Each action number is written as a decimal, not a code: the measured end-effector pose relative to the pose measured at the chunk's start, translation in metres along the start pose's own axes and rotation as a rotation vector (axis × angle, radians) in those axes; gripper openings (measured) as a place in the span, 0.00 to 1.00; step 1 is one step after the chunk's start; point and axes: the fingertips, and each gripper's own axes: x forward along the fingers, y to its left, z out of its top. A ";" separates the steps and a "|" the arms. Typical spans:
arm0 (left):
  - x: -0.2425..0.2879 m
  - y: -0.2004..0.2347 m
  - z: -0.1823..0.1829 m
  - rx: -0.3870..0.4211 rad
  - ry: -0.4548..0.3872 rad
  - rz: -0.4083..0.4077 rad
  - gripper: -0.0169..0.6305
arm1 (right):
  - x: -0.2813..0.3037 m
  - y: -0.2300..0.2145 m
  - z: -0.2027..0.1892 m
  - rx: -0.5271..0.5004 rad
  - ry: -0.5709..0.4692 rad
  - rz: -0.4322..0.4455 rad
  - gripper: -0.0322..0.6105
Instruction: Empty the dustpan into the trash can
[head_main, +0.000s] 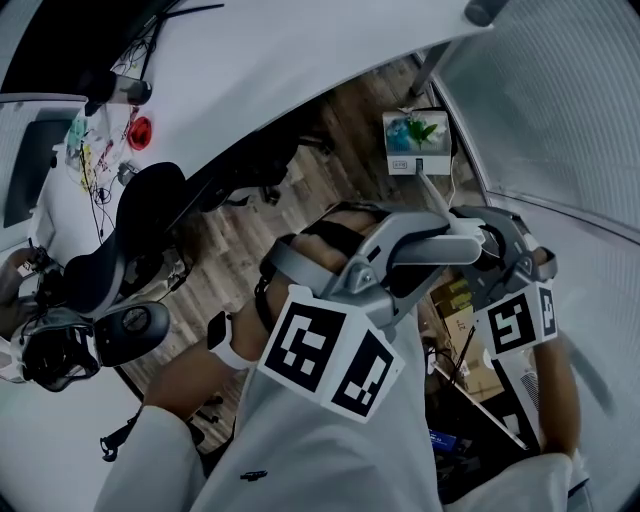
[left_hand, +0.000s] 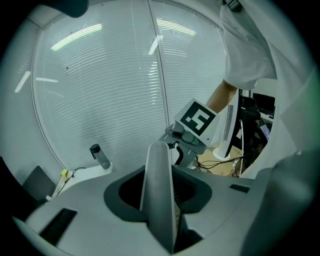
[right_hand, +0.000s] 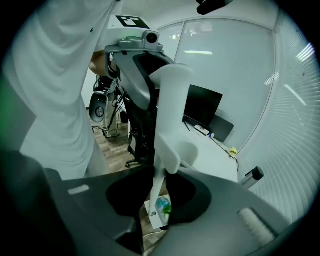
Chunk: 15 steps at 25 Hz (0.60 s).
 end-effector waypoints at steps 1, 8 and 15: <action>0.002 0.001 0.001 -0.007 -0.011 0.002 0.20 | -0.001 -0.002 -0.002 -0.007 0.010 0.005 0.19; 0.021 0.007 0.004 -0.087 -0.080 0.034 0.20 | -0.007 -0.015 -0.021 -0.053 0.082 0.053 0.19; 0.036 0.014 -0.009 -0.267 -0.137 0.037 0.20 | 0.002 -0.023 -0.038 -0.078 0.157 0.123 0.19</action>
